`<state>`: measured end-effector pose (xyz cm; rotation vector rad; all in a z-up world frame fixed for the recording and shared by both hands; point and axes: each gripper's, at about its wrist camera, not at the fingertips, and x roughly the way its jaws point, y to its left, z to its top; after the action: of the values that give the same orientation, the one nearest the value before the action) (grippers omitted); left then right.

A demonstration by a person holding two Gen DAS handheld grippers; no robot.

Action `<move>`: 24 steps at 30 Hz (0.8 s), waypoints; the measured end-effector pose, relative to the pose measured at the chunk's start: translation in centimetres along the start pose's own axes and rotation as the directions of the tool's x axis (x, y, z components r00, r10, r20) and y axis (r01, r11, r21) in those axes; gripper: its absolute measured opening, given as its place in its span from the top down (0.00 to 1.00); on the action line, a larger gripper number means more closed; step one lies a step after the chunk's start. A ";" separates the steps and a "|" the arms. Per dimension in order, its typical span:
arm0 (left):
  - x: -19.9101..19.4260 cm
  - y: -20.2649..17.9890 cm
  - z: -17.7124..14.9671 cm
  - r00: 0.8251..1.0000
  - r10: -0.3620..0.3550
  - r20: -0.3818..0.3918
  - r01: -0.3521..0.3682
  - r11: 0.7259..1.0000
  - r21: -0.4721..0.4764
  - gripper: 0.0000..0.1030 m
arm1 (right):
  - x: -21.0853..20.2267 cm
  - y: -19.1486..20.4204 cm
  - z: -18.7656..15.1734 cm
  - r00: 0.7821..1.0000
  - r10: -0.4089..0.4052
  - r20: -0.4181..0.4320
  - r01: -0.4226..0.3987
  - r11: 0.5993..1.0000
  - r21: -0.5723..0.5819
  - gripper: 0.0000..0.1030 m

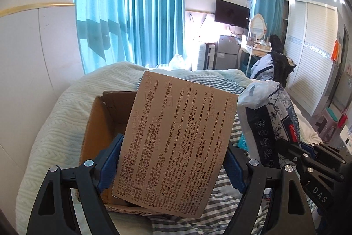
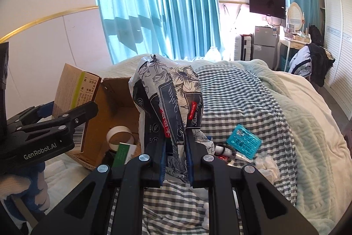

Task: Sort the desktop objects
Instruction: 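Carry the booklet and wipe pack over the cardboard box with both grippers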

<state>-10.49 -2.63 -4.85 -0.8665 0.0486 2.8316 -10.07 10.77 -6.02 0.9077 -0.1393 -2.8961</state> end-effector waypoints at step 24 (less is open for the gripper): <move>6.1 9.3 0.8 0.996 0.063 -0.057 -0.067 0.996 -0.060 0.18 | 8.3 7.3 1.9 0.989 0.125 -0.078 -0.127 0.991 -0.030 0.85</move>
<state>-17.60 -10.76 -7.83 -0.9727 -0.0042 2.8836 -17.46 2.63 -8.26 0.9642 -0.1342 -2.7357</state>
